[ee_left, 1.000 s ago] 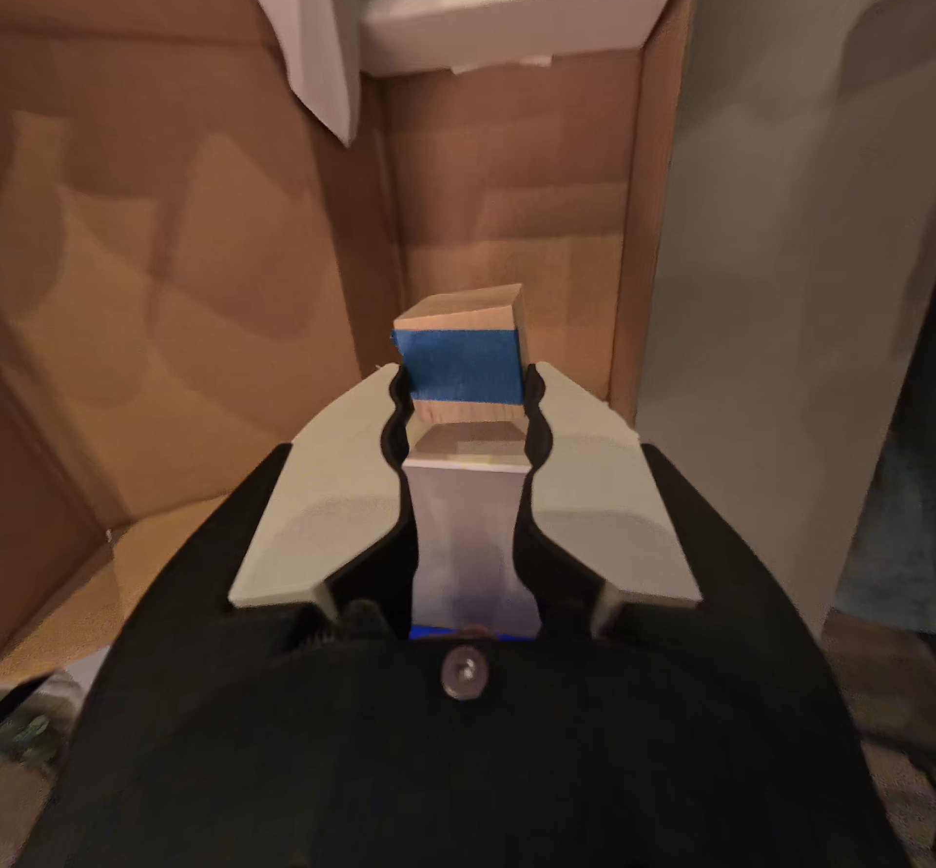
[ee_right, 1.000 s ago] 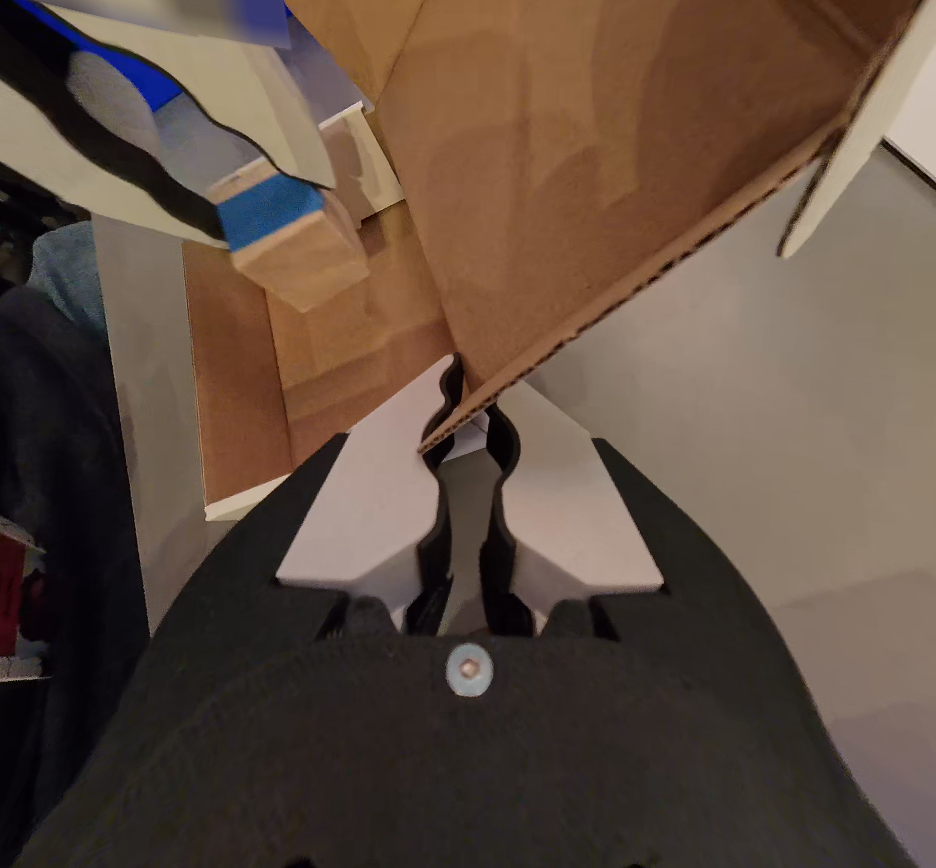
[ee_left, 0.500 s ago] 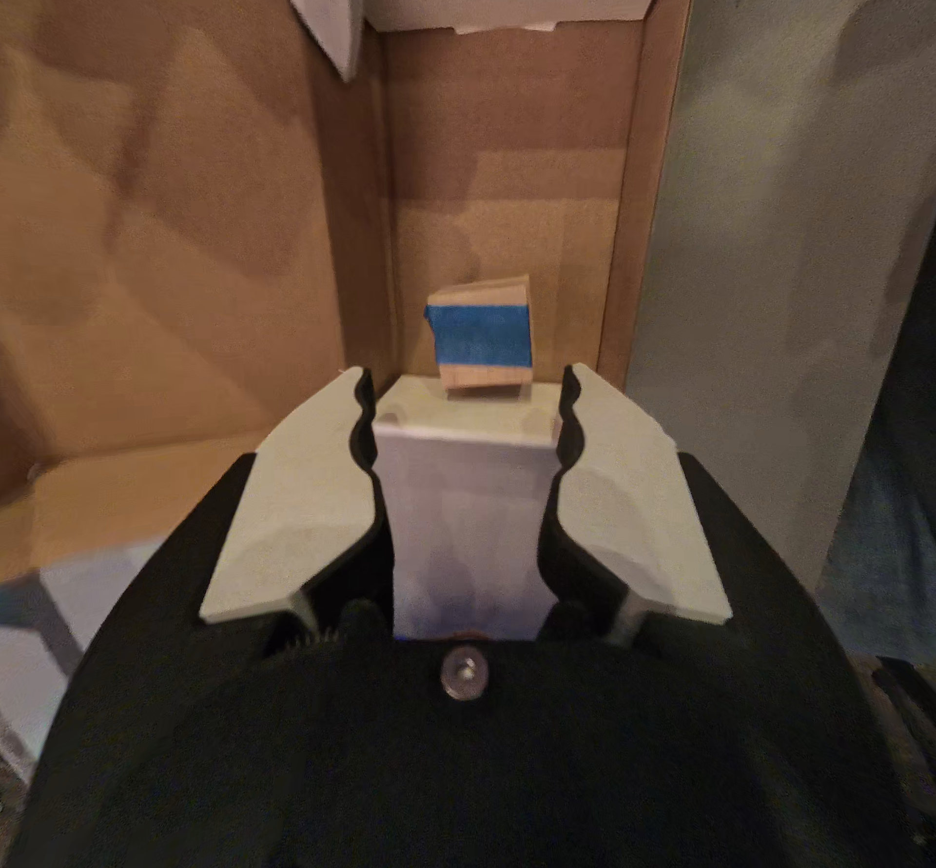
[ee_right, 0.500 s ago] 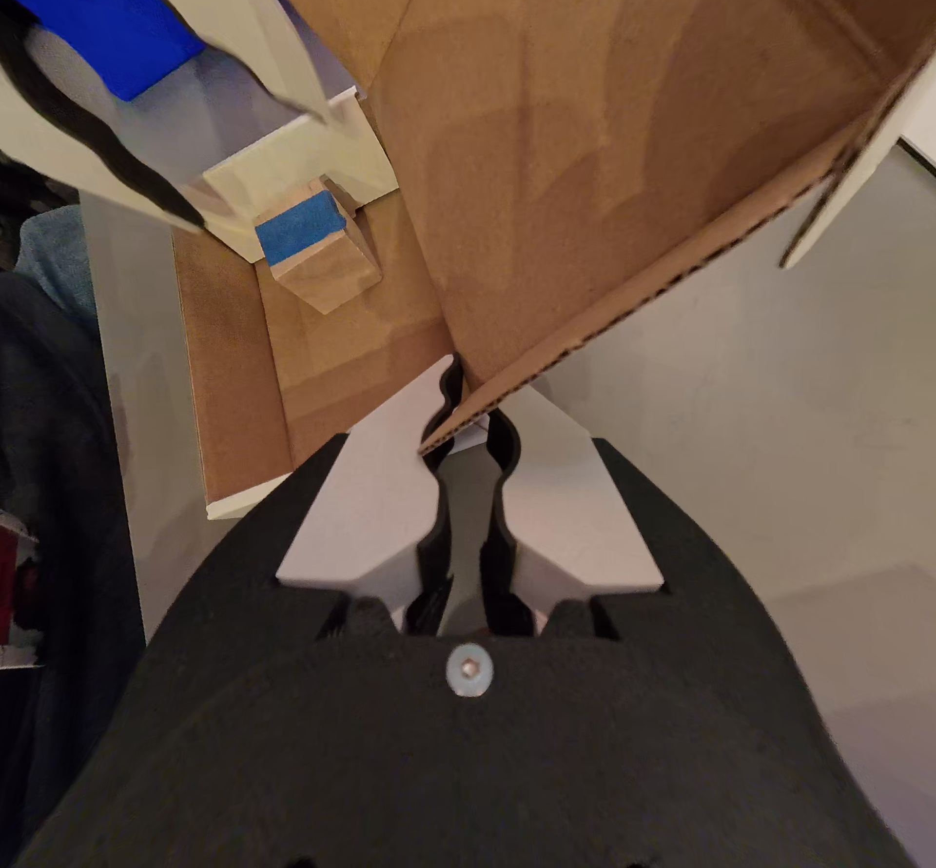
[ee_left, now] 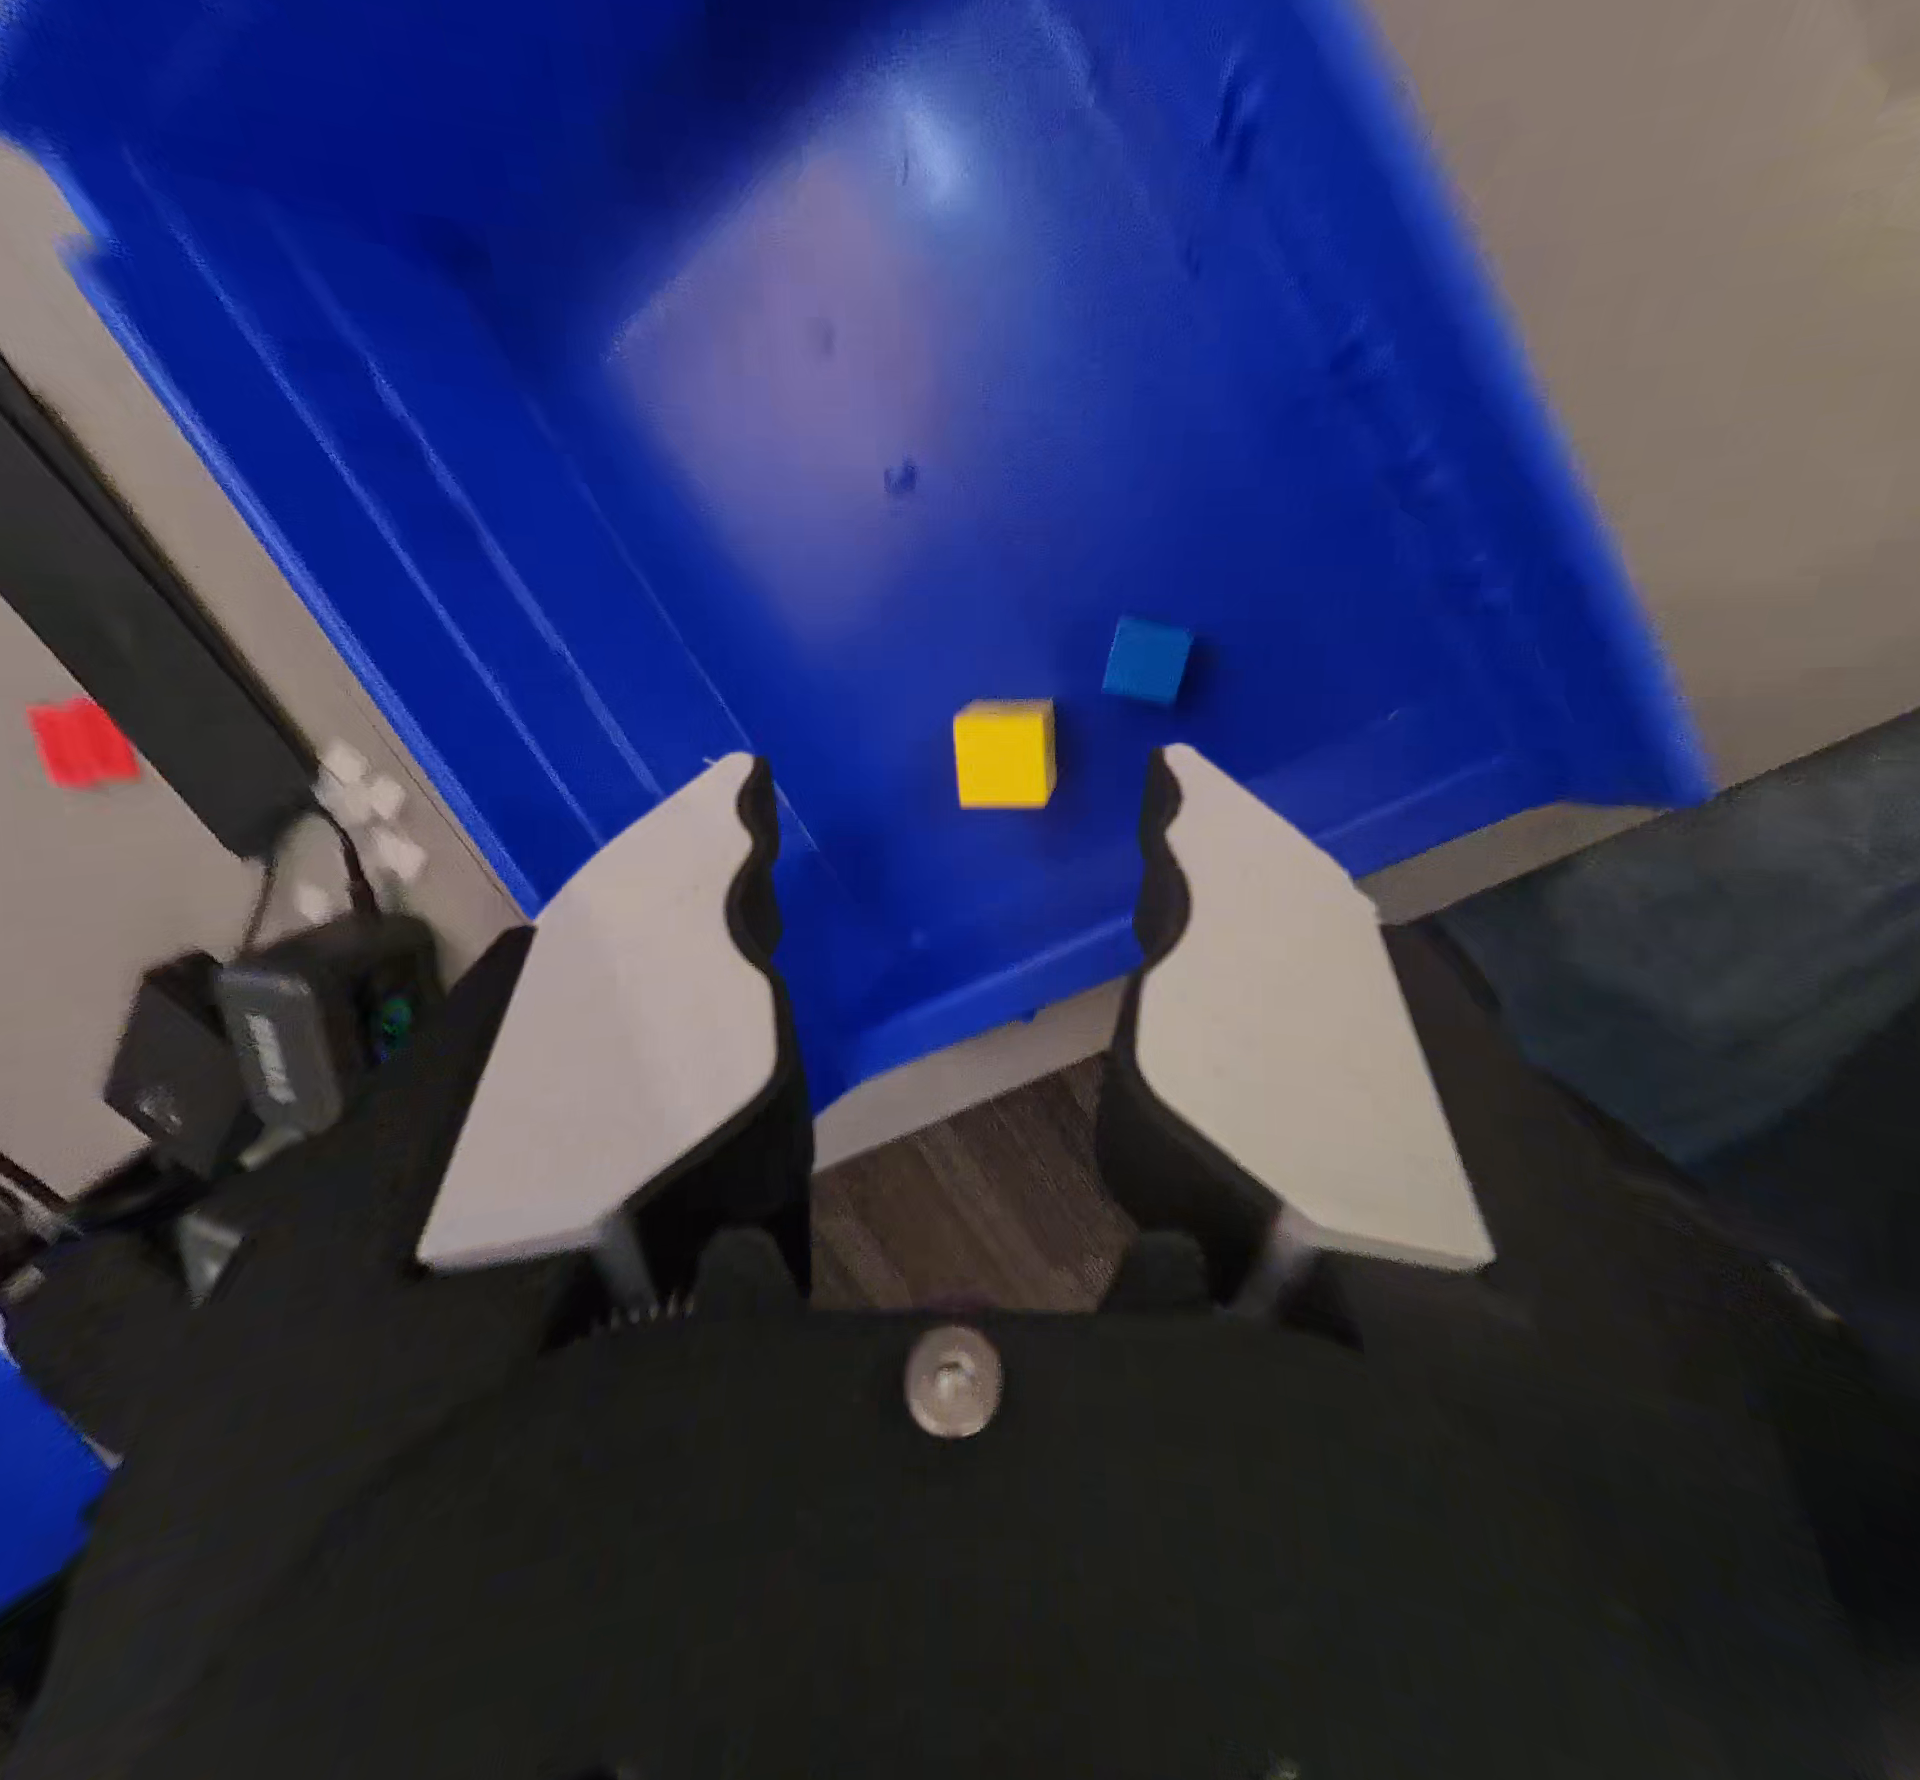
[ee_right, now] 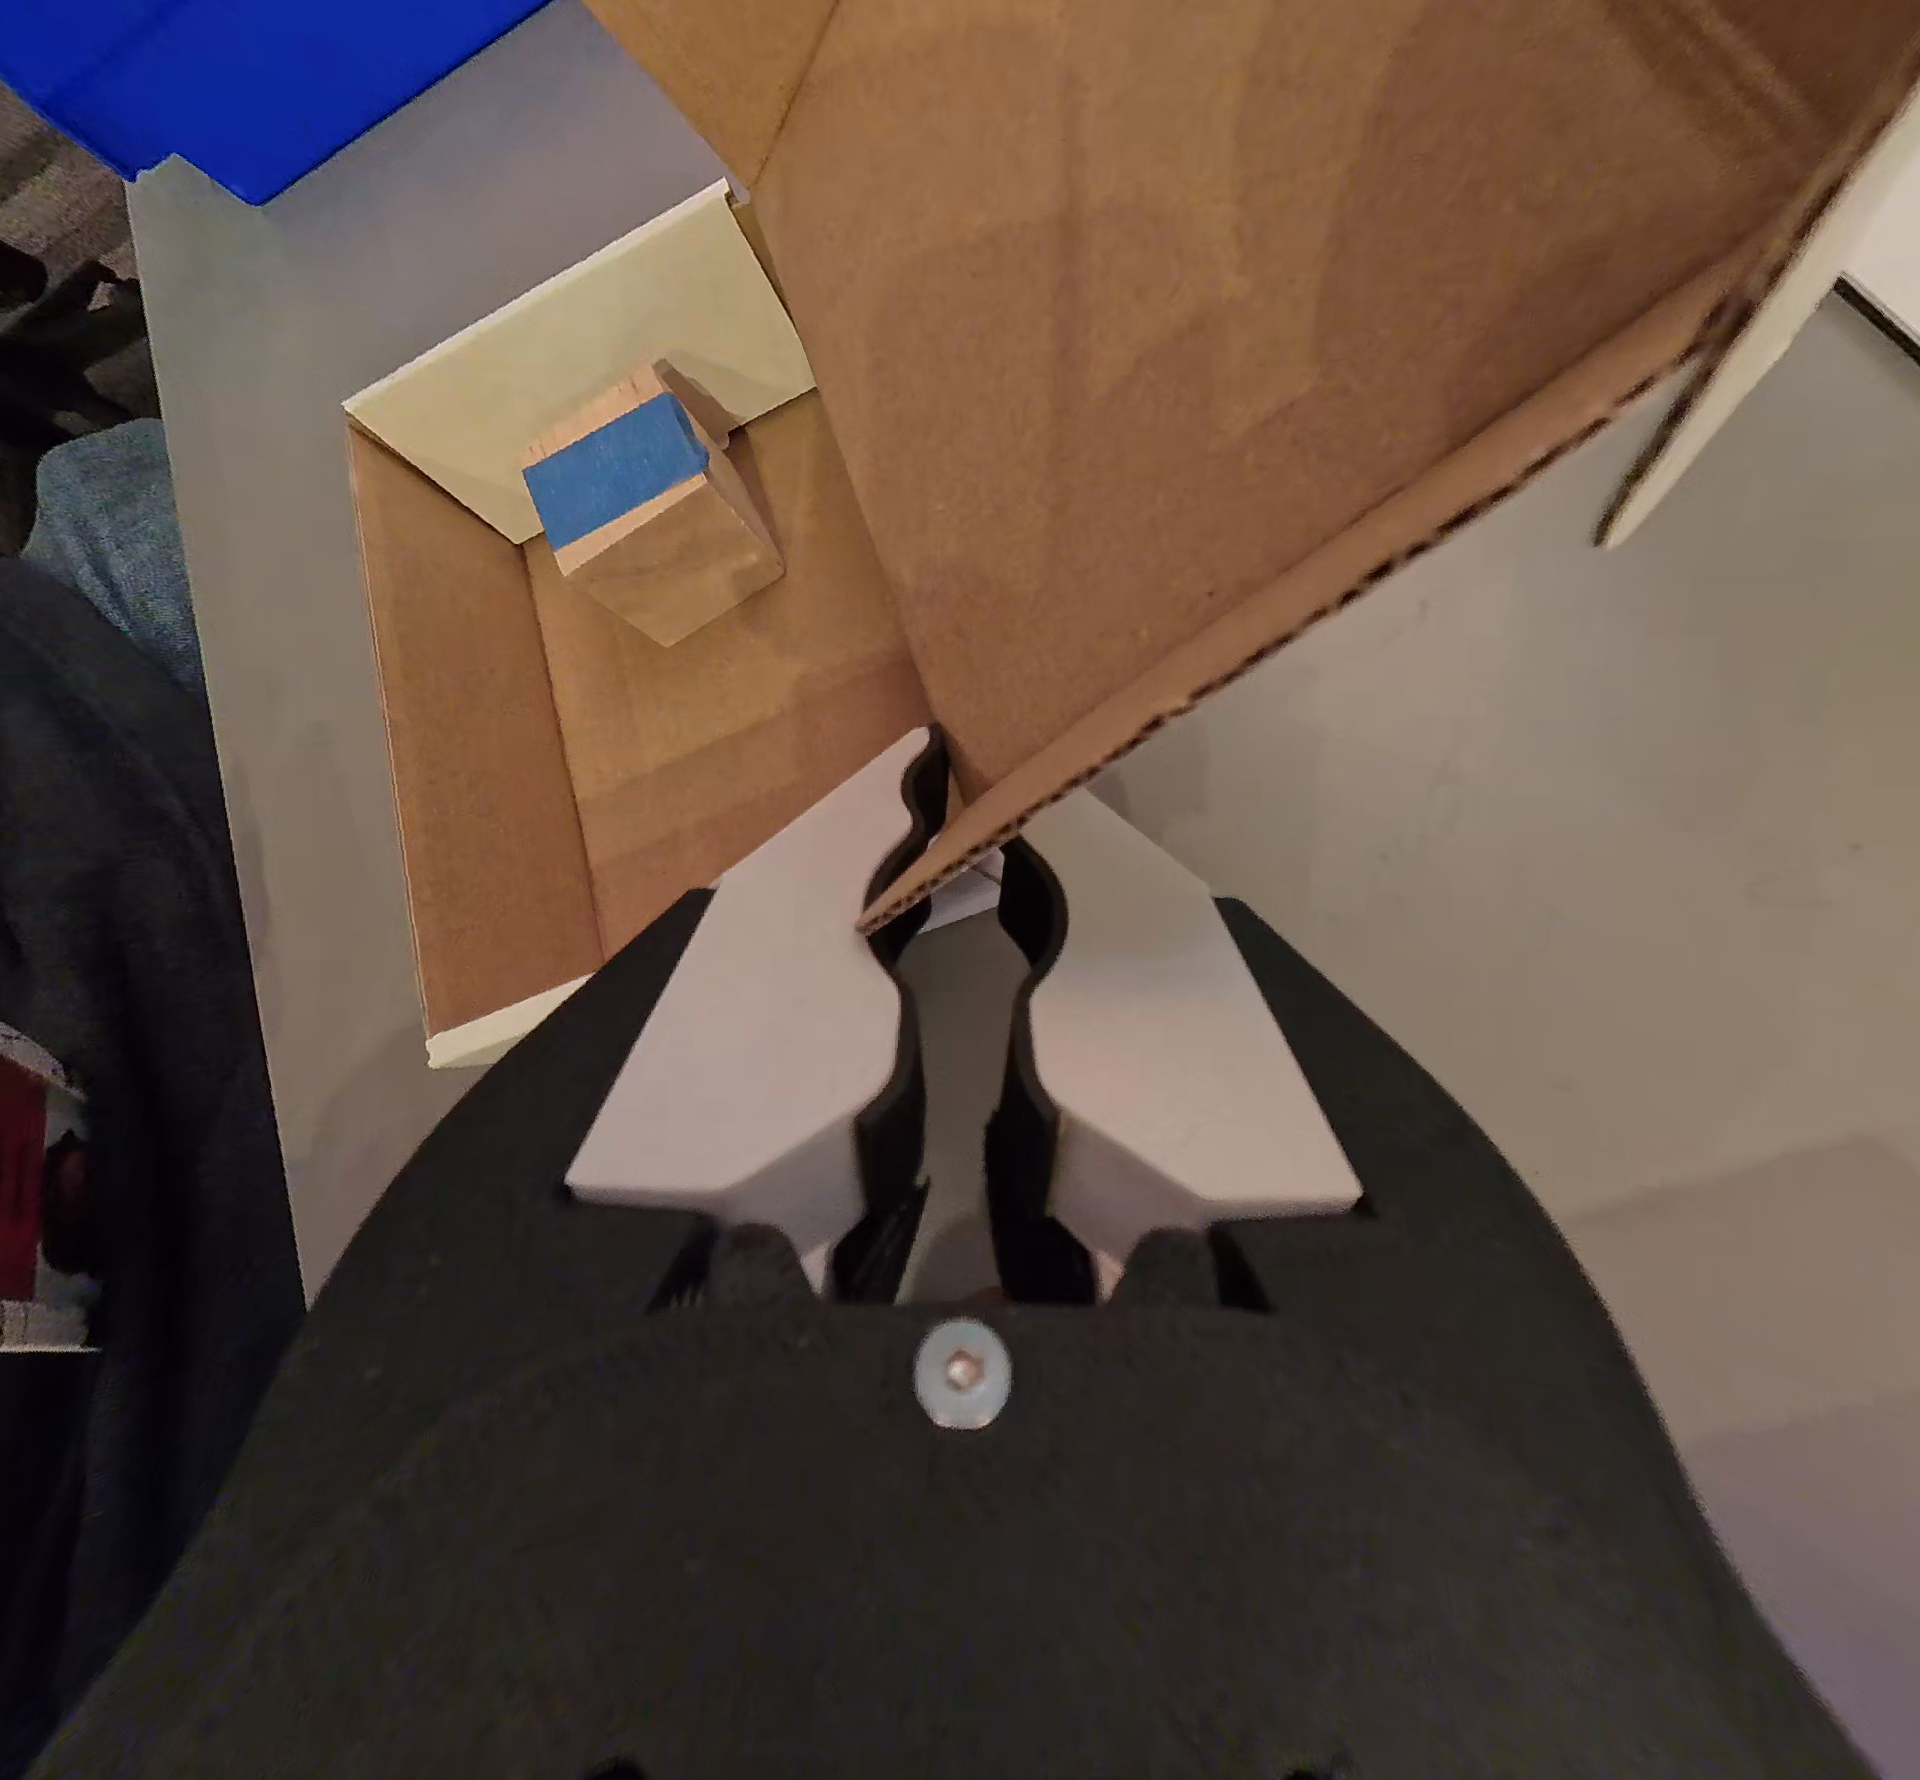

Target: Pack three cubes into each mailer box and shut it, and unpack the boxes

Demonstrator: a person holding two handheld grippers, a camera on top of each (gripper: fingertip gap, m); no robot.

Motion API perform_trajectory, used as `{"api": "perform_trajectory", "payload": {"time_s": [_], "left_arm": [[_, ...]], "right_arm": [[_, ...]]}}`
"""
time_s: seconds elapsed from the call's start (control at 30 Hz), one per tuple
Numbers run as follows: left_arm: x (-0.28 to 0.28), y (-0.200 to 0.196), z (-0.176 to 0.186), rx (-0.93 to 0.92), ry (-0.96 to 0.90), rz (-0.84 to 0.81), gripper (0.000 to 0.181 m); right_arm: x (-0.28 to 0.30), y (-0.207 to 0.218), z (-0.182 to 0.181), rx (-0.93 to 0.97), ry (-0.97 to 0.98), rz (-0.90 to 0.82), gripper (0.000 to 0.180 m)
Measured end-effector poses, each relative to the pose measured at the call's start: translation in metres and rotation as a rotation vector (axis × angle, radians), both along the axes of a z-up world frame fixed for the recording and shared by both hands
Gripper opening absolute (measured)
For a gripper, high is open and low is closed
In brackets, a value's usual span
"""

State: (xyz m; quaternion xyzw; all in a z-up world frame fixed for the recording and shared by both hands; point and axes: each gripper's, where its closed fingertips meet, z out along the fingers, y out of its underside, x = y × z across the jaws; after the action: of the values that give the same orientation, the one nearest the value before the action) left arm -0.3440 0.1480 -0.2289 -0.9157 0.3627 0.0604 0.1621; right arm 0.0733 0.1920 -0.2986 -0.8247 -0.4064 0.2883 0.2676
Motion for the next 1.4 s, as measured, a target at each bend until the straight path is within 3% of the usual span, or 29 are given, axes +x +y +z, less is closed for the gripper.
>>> {"api": "perform_trajectory", "payload": {"time_s": [0.2,0.3,0.37,0.5,0.6,0.73,0.87,0.97,1.07,1.2,1.4], "left_arm": [[-0.022,-0.018,-0.069,-0.182,0.043,0.038,0.061],[-0.012,-0.019,-0.087,-0.264,-0.046,0.084,0.051],[-0.013,-0.016,-0.091,-0.271,-0.059,0.09,0.027],[-0.018,-0.012,-0.084,-0.232,-0.051,0.088,0.027],[-0.009,-0.005,-0.045,-0.112,-0.057,0.07,0.027],[0.086,0.004,0.029,0.058,-0.158,-0.18,0.027],[0.224,-0.003,0.053,0.071,-0.214,-0.529,0.027],[0.304,-0.01,0.036,0.014,-0.194,-0.735,0.027],[0.351,-0.007,0.001,-0.036,-0.109,-0.855,0.027],[0.373,-0.006,-0.044,-0.122,0.001,-0.945,0.027],[0.363,0.003,-0.083,-0.183,0.102,-0.946,0.027]], "right_arm": [[0.0,-0.001,0.0,0.003,0.0,0.0,0.004],[0.0,-0.002,0.001,0.005,-0.002,-0.002,0.004],[0.001,-0.001,0.001,0.005,-0.003,-0.003,0.004],[0.001,-0.001,0.001,0.006,-0.004,-0.002,0.004],[0.001,-0.001,0.001,0.01,-0.006,-0.003,0.004],[0.0,0.0,0.0,0.004,-0.004,0.001,0.004],[-0.002,0.001,0.0,0.015,-0.013,0.006,0.004],[-0.001,0.001,-0.003,0.011,-0.015,0.008,0.004],[-0.001,0.001,-0.003,0.015,-0.013,0.011,0.004],[-0.001,0.001,-0.003,0.018,-0.01,0.015,0.004],[-0.001,0.002,-0.003,0.02,-0.007,0.019,0.004]]}}
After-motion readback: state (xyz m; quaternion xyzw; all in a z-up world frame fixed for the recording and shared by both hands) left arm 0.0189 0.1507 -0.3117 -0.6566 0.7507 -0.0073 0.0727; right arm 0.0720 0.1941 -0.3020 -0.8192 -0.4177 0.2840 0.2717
